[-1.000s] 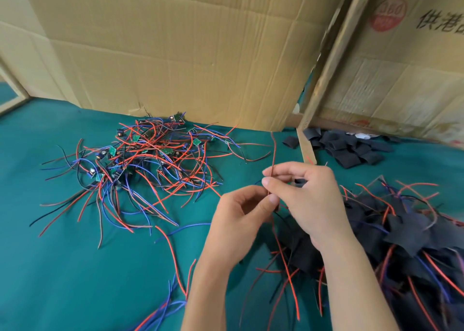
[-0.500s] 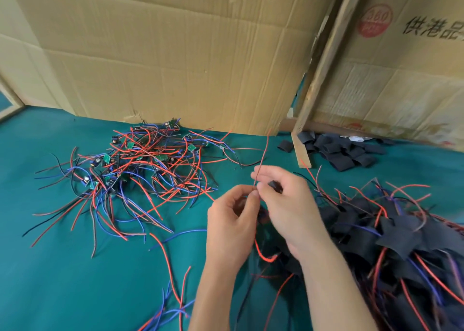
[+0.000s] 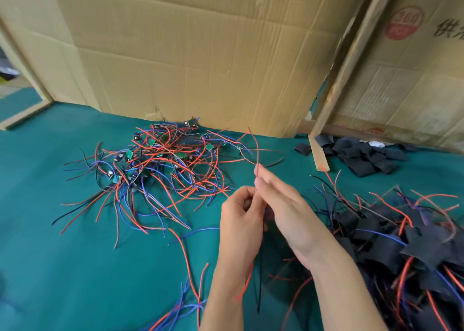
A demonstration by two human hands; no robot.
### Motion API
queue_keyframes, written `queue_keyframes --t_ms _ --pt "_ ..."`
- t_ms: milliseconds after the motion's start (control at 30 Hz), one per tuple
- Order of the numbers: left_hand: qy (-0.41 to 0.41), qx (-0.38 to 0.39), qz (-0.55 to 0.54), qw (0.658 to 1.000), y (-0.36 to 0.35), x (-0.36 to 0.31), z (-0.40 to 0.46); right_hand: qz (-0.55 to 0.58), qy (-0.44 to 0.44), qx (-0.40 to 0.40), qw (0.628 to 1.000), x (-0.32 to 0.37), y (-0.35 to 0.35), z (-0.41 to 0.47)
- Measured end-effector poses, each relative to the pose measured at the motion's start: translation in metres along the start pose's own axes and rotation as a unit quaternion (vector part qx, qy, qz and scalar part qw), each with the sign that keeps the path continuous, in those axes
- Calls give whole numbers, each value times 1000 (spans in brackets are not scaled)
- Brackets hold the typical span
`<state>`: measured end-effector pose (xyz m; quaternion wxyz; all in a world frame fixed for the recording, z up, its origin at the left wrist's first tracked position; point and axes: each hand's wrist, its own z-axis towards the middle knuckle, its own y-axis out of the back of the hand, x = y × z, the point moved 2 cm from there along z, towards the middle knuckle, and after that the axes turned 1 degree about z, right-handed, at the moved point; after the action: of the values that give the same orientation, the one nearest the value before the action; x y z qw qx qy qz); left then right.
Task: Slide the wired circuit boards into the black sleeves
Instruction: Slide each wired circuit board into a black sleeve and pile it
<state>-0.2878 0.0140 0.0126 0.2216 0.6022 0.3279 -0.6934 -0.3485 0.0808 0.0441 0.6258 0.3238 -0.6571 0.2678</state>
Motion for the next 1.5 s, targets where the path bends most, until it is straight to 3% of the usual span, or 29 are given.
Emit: queue_keyframes --t_ms 67,200,267,467,633,833,900,1033,1100,1167,1500 --pt "-6 7 -2 1000 0 0 0 17 0 14 1000 1 4 -1" --pt "-23 19 -24 999 8 -2 2 21 35 -51 998 7 23 -4" --pt "-32 37 -25 999 10 -3 2 -2 61 -40 997 9 30 -9" --pt "-32 68 -22 997 13 -4 1 74 48 15 996 10 34 -15" --pt "-38 59 -1 998 12 -7 1 80 54 4 995 12 34 -17" --pt "-80 7 115 990 10 -3 -1 -11 102 -82 991 16 36 -16" --pt "-91 -16 165 982 9 -1 -1 -20 128 -150 980 20 43 -17" --pt "-130 -11 250 959 3 1 -4 46 261 -333 905 43 66 -27" --pt "-158 -2 287 945 0 1 -5 66 309 -380 869 52 71 -33" --pt "-180 2 312 933 -4 0 -6 53 322 -401 856 54 68 -35" --pt "-204 -12 316 926 -7 -4 -6 -38 238 -408 880 27 57 -21"
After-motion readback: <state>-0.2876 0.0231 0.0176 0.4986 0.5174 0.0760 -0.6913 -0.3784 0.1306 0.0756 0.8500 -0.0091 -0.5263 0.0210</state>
